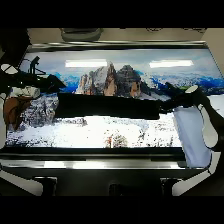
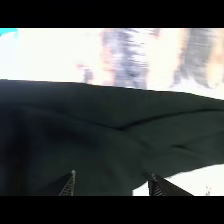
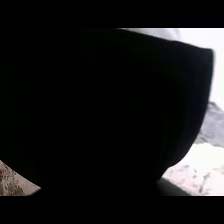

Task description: Fold the shirts.

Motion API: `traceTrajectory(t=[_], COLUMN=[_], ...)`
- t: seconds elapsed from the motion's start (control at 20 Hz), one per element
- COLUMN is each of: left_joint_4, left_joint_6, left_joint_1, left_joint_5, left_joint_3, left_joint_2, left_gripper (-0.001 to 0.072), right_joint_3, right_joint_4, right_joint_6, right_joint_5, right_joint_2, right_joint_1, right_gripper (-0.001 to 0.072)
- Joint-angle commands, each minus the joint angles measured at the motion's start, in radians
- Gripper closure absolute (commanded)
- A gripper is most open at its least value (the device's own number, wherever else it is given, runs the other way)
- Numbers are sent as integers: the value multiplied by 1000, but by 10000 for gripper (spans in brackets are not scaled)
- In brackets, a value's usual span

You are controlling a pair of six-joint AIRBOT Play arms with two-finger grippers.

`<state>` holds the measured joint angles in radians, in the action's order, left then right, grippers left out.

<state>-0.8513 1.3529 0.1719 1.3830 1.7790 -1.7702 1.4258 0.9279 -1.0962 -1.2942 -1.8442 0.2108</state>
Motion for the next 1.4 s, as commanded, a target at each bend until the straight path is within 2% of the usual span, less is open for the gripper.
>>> traceTrajectory(t=[0.0, 0.05, 0.1, 0.15, 0.2, 0.35, 0.45, 0.55, 0.7, 0.8, 0.9, 1.05, 1.15, 1.25, 1.35], left_joint_4=[-1, -1, -1, -1, -1, 73, 182, 219, 221, 268, 405, 679, 774, 732, 554], left_joint_6=[-10, -10, -19, -53, -77, -78, -79, -77, -17, 10, 7, -84, -127, -165, -161], left_joint_1=[-68, -96, -126, -164, -204, -333, -408, -477, -586, -658, -726, -829, -853, -817, -735], left_joint_5=[17, 24, 23, 23, 23, -9, -100, -191, -339, -385, -415, -521, -526, -484, -417], left_joint_3=[0, -3, -12, -25, -45, -124, -175, -198, -199, -199, -199, -196, -175, -173, -173], left_joint_2=[54, 51, 49, 45, 40, 3, -10, -18, -52, -105, -167, -248, -287, -267, -186], left_gripper=[185, 336, 528, 638, 678, 678, 679, 679, 680, 680, 680, 680, 681, 684, 685], right_joint_3=[0, 1, 2, 2, 2, 2, 2, 2, 2, 2, 2, 2, 2, 2, 2], right_joint_4=[-10, -20, -19, -18, -18, -14, 0, 9, 8, 7, -1, -3, 0, -16, -98], right_joint_6=[-107, -91, -72, -55, -43, -33, -34, -35, -57, -89, -103, -105, -105, -83, -34], right_joint_5=[-7, -14, -20, -25, -31, -71, -109, -139, -175, -174, -177, -189, -189, -188, -175], right_joint_2=[-18, 1, 31, 77, 127, 307, 427, 542, 691, 766, 825, 880, 875, 838, 771], right_joint_1=[-37, -36, -35, -35, -35, -36, -35, -35, -35, -35, -35, -35, -35, -36, -36], right_gripper=[672, 675, 676, 676, 676, 677, 677, 677, 676, 676, 675, 674, 674, 675, 675])
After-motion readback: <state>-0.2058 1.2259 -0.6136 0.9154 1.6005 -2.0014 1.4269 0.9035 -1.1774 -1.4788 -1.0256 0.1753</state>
